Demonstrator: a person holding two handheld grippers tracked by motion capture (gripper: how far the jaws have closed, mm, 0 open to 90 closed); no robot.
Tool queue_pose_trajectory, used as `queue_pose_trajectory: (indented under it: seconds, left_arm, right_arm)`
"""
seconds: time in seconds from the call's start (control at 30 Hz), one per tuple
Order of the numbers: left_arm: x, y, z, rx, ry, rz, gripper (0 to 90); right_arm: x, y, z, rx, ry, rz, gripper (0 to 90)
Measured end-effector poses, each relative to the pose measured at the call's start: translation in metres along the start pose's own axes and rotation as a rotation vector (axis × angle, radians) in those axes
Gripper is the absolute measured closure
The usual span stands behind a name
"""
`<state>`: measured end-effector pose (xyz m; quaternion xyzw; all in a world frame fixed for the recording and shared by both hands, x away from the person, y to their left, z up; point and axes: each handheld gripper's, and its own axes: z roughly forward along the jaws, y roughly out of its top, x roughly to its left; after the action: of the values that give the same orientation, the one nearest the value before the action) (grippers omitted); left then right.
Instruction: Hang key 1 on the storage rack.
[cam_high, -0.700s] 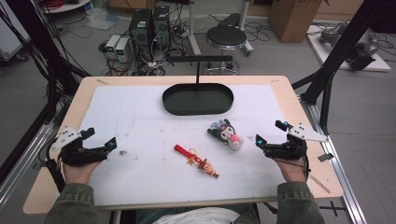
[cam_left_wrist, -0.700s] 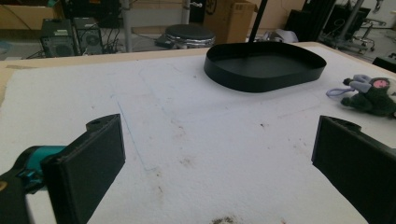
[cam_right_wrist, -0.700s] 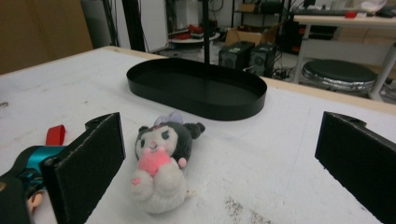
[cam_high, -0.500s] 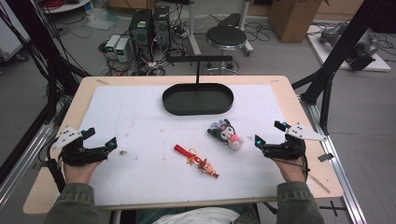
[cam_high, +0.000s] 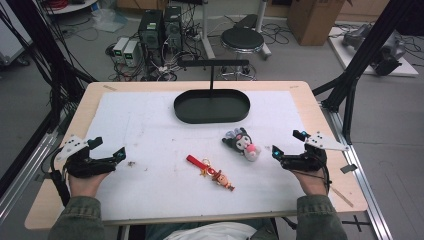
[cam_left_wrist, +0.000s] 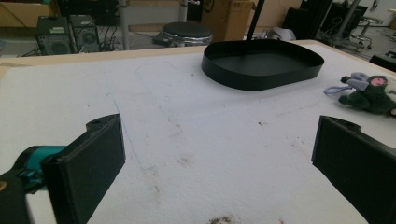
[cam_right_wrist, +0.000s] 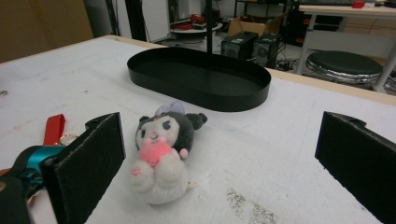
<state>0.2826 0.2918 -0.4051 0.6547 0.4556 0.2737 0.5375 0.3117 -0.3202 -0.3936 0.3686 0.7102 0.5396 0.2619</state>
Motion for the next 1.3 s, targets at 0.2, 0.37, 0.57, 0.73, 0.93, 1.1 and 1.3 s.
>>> queue_pose_trajectory:
  seconds: [0.2,0.37,0.57,0.73,0.93,1.1,1.3]
  left_arm:
    - [0.0,0.0,0.0,0.001,0.0,-0.001,3.1]
    - [0.0,0.0,0.0,0.006,0.005,0.005,3.1]
    - [-0.001,-0.001,0.0,0.009,0.008,0.004,3.1]
    - [0.0,-0.001,0.0,0.011,0.012,0.004,3.1]
    - [-0.001,-0.001,-0.001,0.009,0.013,0.013,3.1]
    - [-0.001,-0.001,0.0,0.012,0.011,0.011,3.1]
    - [-0.002,-0.001,0.0,0.013,0.009,0.016,3.1]
  right_arm:
    - [0.002,-0.001,0.002,0.018,0.013,-0.005,0.5]
    - [0.003,0.0,0.006,0.035,0.027,-0.021,0.6]
    - [0.007,0.006,0.013,0.049,0.052,-0.031,0.5]
    - [0.015,0.013,0.019,0.054,0.086,-0.049,0.5]
    - [0.021,0.02,0.027,0.084,0.124,-0.06,0.5]
    - [0.026,0.028,0.033,0.115,0.143,-0.075,0.5]
    - [0.032,0.036,0.042,0.128,0.163,-0.092,0.5]
